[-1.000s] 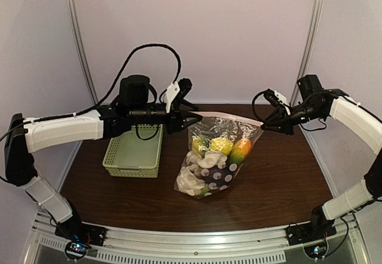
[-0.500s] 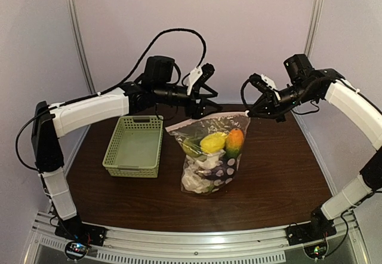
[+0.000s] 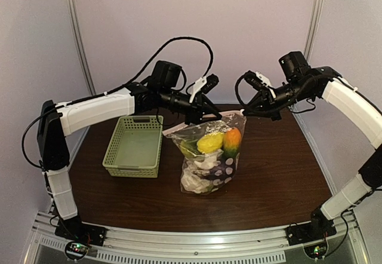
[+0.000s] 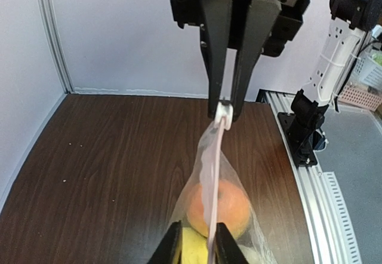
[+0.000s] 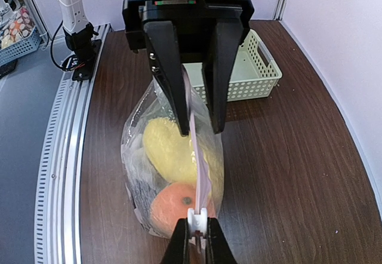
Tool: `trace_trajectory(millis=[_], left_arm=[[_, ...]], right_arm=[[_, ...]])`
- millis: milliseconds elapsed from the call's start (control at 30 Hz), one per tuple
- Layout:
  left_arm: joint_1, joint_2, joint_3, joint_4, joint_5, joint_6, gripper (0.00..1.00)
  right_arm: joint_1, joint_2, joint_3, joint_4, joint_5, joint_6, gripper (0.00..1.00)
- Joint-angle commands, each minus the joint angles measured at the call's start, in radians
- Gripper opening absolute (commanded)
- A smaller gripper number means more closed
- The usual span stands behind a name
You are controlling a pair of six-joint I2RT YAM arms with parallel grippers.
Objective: Open the zip-top bag and remove the fake food
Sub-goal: Pass from the right arm to the left, then pass from the left arm to the right
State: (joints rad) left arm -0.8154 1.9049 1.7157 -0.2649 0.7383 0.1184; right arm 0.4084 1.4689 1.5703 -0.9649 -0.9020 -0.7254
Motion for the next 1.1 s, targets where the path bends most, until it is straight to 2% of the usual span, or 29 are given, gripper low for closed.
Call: trace_trajectory(millis=[0,67,167,333,400,533,633,800,967,1000,1067], left_arm=[[-0.011,0.019,0.043,-0.059,0.009,0.017,0.10],[-0.013,0.011,0.043,-0.059,0.024,0.021,0.00],[-0.014,-0.011,0.043,-0.053,0.060,0.018,0.00],[-0.016,-0.077,-0.003,-0.007,0.061,0.007,0.00],[-0.015,-0.093,-0.015,0.004,0.056,0.007,0.00],[-0.015,-0.102,-0.024,0.005,0.050,0.010,0.00],[-0.016,-0.102,-0.029,0.009,0.050,0.009,0.00],[-0.015,-0.102,-0.034,0.021,0.050,0.006,0.00],[-0.014,-0.102,-0.038,0.024,0.047,0.006,0.00],[-0.014,-0.102,-0.040,0.024,0.044,0.007,0.00],[-0.014,-0.102,-0.043,0.024,0.029,0.010,0.00]], right_arm=[[0.009,0.018,0.037,0.038,-0.027,0.045,0.00],[0.008,0.019,0.035,0.049,-0.018,0.058,0.05],[0.003,0.009,0.009,0.080,0.028,0.076,0.13],[-0.022,-0.015,-0.049,0.117,0.029,0.086,0.40],[-0.023,-0.012,-0.063,0.121,0.018,0.082,0.44],[-0.023,0.005,-0.072,0.130,-0.017,0.083,0.46],[-0.021,0.016,-0.070,0.136,-0.045,0.087,0.43],[-0.014,0.027,-0.071,0.142,-0.097,0.094,0.30],[-0.006,0.048,-0.072,0.138,-0.107,0.088,0.04],[-0.006,0.047,-0.072,0.136,-0.107,0.086,0.00],[-0.008,0.045,-0.063,0.127,-0.099,0.084,0.00]])
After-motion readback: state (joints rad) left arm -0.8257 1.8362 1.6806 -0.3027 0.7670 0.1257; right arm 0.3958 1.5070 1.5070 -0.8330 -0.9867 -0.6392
